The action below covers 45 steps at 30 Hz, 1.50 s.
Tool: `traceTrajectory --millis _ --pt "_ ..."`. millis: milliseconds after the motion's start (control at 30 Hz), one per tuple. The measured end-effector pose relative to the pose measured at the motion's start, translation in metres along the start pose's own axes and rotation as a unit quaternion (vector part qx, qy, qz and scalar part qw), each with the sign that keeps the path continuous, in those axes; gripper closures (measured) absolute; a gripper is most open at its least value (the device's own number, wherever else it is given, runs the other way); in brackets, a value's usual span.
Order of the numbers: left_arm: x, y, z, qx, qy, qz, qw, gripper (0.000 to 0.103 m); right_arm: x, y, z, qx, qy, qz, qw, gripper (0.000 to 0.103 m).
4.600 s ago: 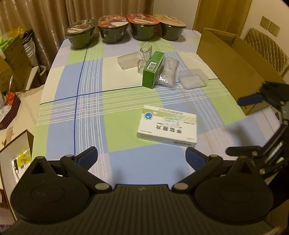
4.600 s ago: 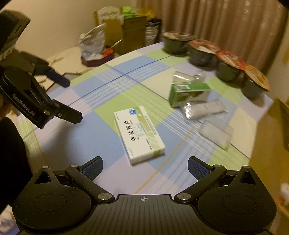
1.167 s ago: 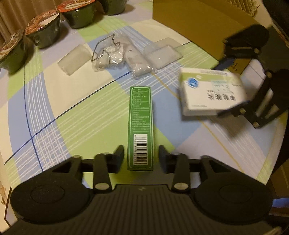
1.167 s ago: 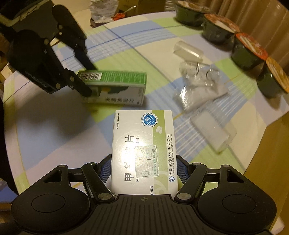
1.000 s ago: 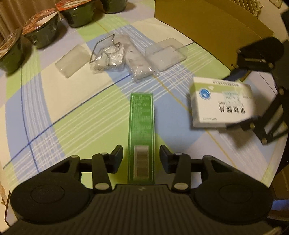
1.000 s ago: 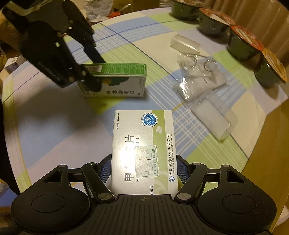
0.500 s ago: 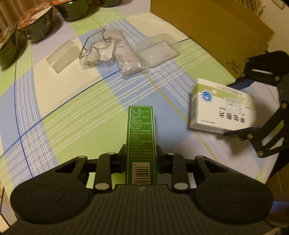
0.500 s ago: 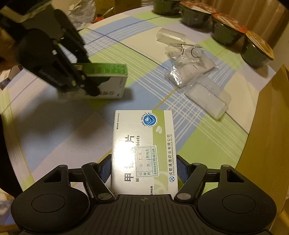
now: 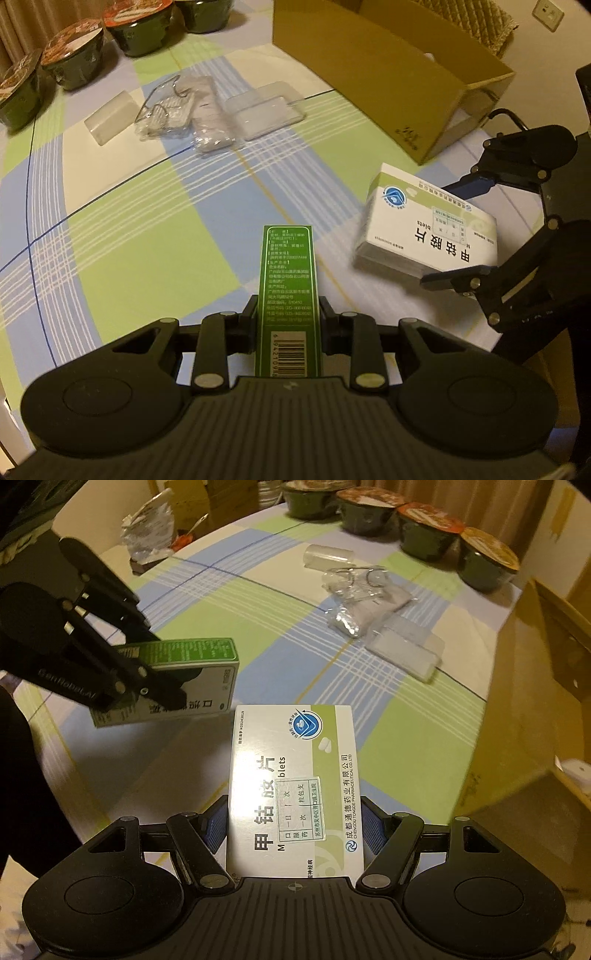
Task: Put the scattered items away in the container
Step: 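Carry the green box and white medicine box over the cardboard box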
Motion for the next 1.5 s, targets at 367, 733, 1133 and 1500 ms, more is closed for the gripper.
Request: traceTrajectory --millis 367,733,1133,1500 --pt "-0.032 -0.038 -0.046 0.011 0.003 -0.044 0.999 0.078 -0.065 0.0 -0.026 0.022 0.052 -0.042 0.997 0.03" --pt "-0.047 -0.119 -0.105 0.017 0.019 -0.099 0.9948 0.078 -0.13 0.002 -0.094 0.099 0.118 -0.077 0.985 0.03" --pt "-0.028 -0.215 -0.159 0.006 0.04 -0.145 0.9885 0.078 -0.165 0.002 -0.184 0.161 0.172 -0.097 0.967 0.03" --pt "0.009 -0.254 -0.163 -0.04 0.033 -0.164 0.9851 0.078 -0.154 -0.004 -0.235 0.193 0.182 -0.1 0.959 0.03"
Point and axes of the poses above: each gripper's, at about its wrist camera, not at the fingertips, and x roughly the way its jaws point, z to its left, y to its underside, the point moved 8 cm from there along x, roughly the way its jaws point, and after that the axes turned 6 degrees about -z, right-handed, at the moved point
